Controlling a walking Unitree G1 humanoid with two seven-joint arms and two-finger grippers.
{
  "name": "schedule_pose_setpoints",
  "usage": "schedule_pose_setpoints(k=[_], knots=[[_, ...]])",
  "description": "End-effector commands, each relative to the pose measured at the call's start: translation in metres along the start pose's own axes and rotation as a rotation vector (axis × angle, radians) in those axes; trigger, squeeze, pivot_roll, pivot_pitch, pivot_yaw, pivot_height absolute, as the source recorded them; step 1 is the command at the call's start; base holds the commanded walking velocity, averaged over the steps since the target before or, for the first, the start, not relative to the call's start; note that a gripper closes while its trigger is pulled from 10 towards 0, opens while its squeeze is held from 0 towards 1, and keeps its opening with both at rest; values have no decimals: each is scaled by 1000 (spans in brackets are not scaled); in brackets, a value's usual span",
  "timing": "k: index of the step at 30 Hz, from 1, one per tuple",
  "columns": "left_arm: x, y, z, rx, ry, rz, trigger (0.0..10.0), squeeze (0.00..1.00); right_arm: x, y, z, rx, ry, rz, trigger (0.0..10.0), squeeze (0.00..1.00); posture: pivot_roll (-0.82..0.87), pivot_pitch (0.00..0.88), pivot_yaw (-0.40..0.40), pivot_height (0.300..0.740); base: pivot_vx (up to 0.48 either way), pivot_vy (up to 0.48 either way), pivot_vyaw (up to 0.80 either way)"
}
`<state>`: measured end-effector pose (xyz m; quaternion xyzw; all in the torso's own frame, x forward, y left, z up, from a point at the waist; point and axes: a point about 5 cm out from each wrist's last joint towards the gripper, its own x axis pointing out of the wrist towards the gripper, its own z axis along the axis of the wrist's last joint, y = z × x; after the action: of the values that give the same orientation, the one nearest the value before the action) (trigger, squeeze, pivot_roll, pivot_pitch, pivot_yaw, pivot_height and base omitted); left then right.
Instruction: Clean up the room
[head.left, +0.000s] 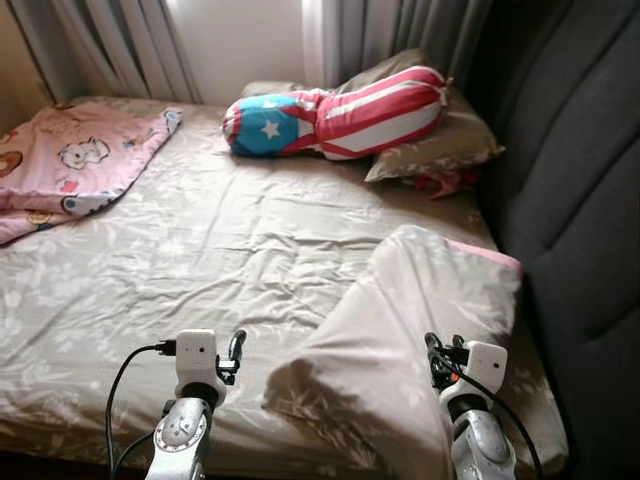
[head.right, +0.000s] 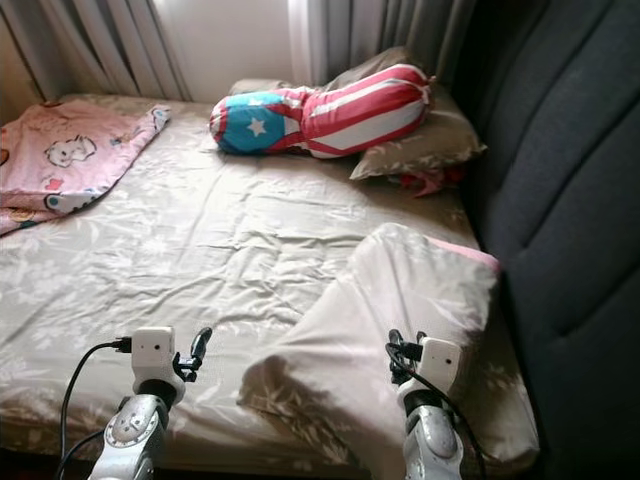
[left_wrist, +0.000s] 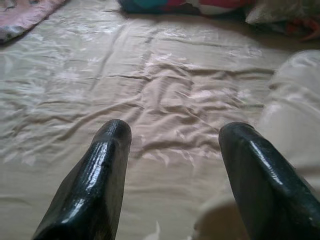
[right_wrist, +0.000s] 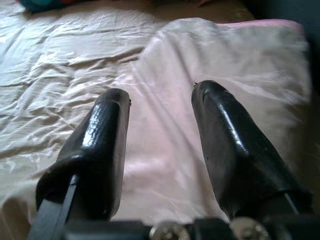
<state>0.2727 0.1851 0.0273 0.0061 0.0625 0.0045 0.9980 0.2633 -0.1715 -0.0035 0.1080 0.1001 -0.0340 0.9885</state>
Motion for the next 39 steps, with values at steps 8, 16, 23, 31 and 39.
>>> schedule_pose_setpoints(k=[8,16,23,31,39], knots=[[-3,5,-1,-12,12,9,10000,0,5,3,5,-1,-4,5,10000,0,-11,21,-23,740,73,0,0],[-4,6,-1,-18,9,8,10000,0,6,6,4,-2,5,8,10000,0,-7,32,-28,740,0,0,0],[-5,4,-3,-21,11,4,10000,0,5,6,2,-2,21,7,10000,0,-8,34,-31,740,0,0,0],[-4,3,-4,-27,15,4,10000,0,5,5,-2,-8,51,12,10000,0,-12,38,-36,740,0,0,-538],[-3,3,-5,-30,21,5,10000,0,5,7,-4,-12,66,22,10000,0,-11,40,-42,740,0,0,-729]])
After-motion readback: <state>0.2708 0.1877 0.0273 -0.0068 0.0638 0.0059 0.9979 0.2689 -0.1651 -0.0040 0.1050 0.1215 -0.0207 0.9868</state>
